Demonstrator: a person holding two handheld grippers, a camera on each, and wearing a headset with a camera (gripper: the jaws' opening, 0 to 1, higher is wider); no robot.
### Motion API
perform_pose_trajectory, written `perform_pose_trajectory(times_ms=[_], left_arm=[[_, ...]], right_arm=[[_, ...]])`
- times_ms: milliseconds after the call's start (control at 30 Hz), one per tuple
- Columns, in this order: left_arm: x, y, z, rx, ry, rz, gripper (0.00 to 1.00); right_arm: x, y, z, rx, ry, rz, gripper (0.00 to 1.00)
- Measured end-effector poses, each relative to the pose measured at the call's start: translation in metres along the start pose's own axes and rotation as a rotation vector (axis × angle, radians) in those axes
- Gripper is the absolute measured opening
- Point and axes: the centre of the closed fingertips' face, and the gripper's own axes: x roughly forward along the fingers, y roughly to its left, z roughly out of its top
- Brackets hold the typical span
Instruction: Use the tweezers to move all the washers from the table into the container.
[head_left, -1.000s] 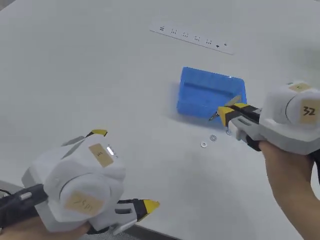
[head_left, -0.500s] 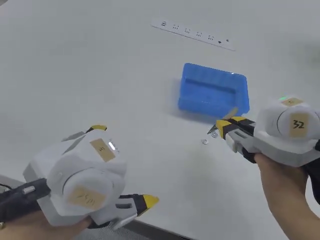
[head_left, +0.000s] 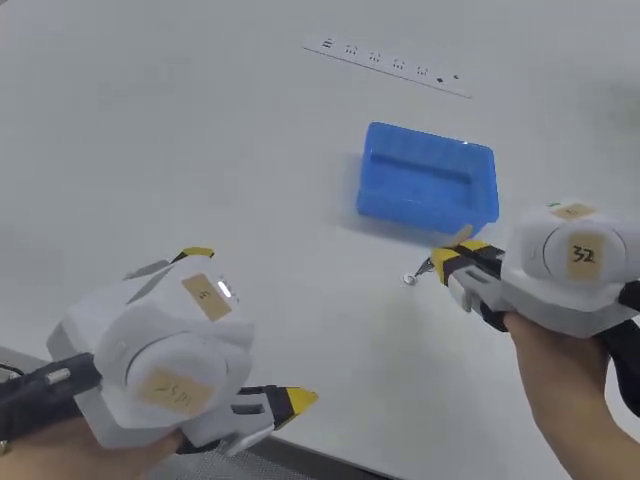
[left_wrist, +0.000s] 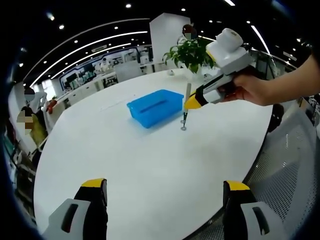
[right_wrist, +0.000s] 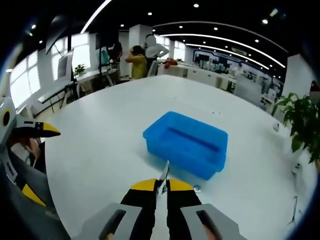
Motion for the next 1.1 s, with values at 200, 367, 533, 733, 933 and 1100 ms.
perform_pose_trajectory(times_ms=[200, 367, 533, 733, 933, 1100], left_arm=[[0.0, 0.0, -0.001, 0.001, 0.004, 0.001, 0.99], [0.0, 0.0, -0.001, -0.001, 0.008, 0.002, 0.99], [0.001, 0.0, -0.002, 0.004, 0.013, 0.0, 0.99], [0.001, -0.002, -0.003, 0.01, 0.019, -0.006, 0.98], [0.001, -0.002, -0.004, 0.011, 0.02, -0.008, 0.98], [0.001, -0.003, -0.004, 0.012, 0.021, -0.01, 0.97]], right_arm=[[0.001, 0.002, -0.002, -0.004, 0.002, 0.007, 0.03], [0.002, 0.001, 0.0, 0.003, 0.0, 0.009, 0.03], [0.003, 0.005, 0.0, -0.004, -0.009, 0.013, 0.03], [0.003, 0.006, -0.01, -0.015, 0.01, 0.004, 0.03], [0.003, 0.005, -0.017, 0.002, 0.024, 0.009, 0.03], [0.005, 0.004, -0.013, -0.008, 0.032, 0.011, 0.02]])
